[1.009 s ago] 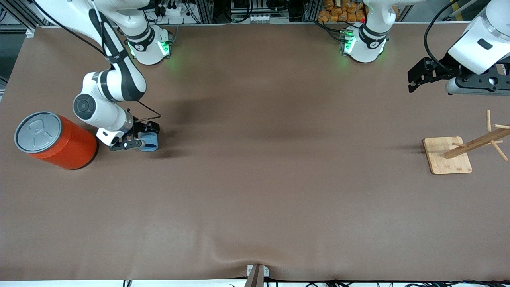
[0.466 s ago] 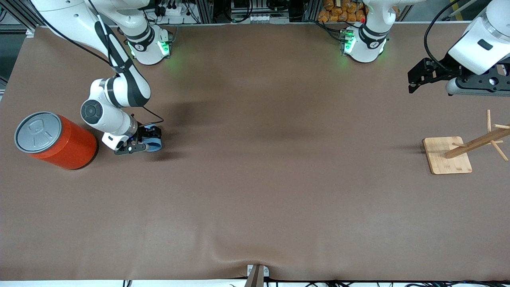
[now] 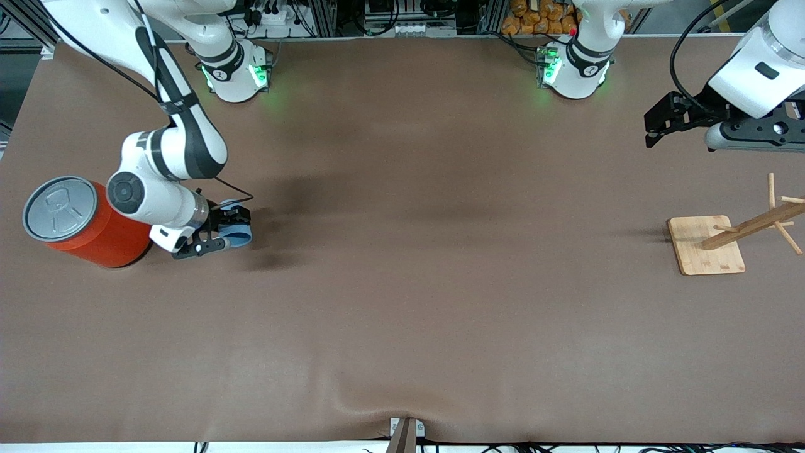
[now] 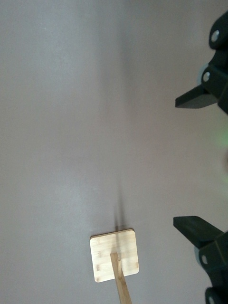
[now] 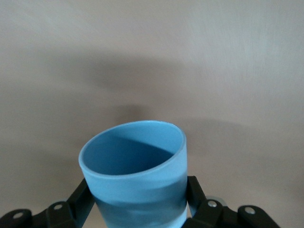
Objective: Flip cup
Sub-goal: 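Lift the blue cup with the right gripper and carry it toward the table middle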
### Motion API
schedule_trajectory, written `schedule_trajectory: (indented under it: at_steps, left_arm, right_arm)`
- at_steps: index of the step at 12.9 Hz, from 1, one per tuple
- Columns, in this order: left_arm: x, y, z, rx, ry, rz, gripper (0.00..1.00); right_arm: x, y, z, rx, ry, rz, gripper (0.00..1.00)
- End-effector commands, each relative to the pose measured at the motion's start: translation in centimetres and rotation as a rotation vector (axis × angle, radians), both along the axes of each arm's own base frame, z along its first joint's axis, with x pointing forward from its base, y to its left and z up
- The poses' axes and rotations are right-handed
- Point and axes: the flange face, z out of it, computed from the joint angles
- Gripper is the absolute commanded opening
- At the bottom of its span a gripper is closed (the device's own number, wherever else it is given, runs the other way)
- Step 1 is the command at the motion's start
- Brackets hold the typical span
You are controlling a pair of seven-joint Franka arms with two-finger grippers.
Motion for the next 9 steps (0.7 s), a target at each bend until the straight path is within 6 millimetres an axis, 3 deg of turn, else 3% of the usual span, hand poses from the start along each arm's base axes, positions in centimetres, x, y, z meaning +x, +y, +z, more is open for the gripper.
schedule_trajectory:
  at_steps: [1,4,7,8,9]
  left_arm:
    - [0.2,0.2,0.4,-0.015,-0.008,0.002,1.00]
    - [0.2,0.3,0.5,-0.015,-0.010,0.001,1.00]
    - [0.2,0.4,0.4,-0.015,-0.008,0.001,1.00]
    - [0.2,0.5,0.3,-0.014,-0.005,-0.002,1.00]
    - [0.1,0.5,0.5,-0.013,-0.007,-0.004,1.00]
  right_arm:
    - [3.4,6.0,3.6,0.032,-0.062,0.095,0.00]
    - [5.4,18.3,6.3,0.082,-0.169,0.293,0.00]
    - [2.7,34.2,5.7,0.103,-0.248,0.537,0.00]
    - [2.0,37.2,5.2,0.068,-0.276,0.612,0.00]
    - [1.5,38.6,4.3,0.042,-0.296,0.704,0.00]
